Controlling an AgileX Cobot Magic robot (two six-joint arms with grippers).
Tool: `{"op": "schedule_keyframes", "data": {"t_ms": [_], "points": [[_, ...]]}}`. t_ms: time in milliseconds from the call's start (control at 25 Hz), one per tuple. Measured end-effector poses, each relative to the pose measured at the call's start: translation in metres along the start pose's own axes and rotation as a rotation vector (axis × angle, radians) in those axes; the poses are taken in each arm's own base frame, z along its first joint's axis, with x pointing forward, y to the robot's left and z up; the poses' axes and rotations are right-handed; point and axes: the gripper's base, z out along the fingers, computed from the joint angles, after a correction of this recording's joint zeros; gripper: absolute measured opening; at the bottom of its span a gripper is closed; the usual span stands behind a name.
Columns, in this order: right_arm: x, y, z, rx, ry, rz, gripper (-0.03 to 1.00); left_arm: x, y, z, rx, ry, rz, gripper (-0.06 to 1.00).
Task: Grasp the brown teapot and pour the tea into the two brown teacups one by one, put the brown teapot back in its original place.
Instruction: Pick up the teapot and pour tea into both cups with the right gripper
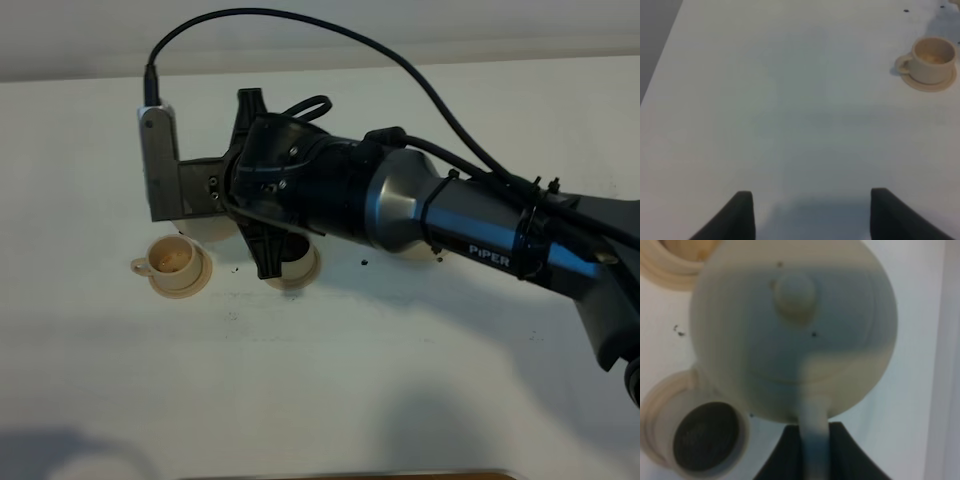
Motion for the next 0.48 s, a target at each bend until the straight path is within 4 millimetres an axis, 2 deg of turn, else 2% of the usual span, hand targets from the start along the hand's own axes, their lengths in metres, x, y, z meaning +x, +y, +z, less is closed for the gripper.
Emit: {"op": "schedule_keyframes", "data": {"t_ms": [320, 480], "points": [[-0.001, 0.012, 0.021, 0.023, 0.046, -0.109, 0.11, 0.0, 0.0, 0.0, 0.0, 0.0, 0.0, 0.49], [-0.005, 0.018, 0.026, 0.037, 0.055, -0.162, 0.11, 0.0, 0.0, 0.0, 0.0, 0.0, 0.0, 0.49]]}}
